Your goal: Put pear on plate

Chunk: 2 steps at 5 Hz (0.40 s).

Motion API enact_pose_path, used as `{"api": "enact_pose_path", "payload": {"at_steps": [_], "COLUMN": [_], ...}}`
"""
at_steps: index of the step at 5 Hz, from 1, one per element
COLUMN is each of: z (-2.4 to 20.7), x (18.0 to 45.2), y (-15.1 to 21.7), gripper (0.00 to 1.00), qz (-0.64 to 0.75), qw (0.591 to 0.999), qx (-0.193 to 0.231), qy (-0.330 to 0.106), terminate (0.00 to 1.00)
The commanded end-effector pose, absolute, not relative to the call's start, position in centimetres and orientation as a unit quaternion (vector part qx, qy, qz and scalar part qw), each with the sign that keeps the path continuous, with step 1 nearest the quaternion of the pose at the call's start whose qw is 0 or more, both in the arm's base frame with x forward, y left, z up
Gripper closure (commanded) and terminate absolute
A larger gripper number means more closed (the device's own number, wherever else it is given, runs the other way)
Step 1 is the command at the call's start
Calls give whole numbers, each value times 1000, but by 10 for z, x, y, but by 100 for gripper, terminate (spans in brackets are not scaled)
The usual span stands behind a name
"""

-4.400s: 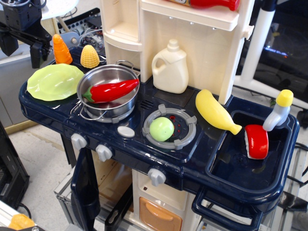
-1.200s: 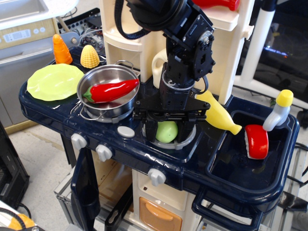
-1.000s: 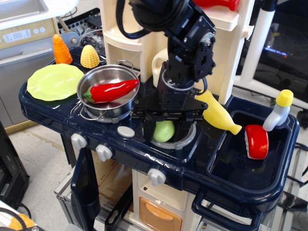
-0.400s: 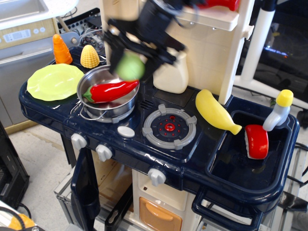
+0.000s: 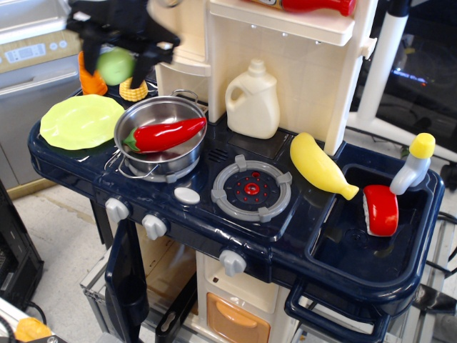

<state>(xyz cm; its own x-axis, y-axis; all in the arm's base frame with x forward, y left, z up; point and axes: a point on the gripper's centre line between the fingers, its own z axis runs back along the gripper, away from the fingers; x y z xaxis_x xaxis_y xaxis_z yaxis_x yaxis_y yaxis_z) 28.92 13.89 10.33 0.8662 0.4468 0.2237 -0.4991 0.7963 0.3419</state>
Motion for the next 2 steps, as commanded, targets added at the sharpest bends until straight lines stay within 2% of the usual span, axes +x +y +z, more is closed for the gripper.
{"api": "enact_pose_path", "payload": {"at_steps": [1,2], "z": [76,67], "x": [305,297], "y": [174,180], "gripper": [100,100], "qz": [238,253], "qw": [950,944], "qx": [181,183], "qy": [-90,-105], "terminate": [0,100]}}
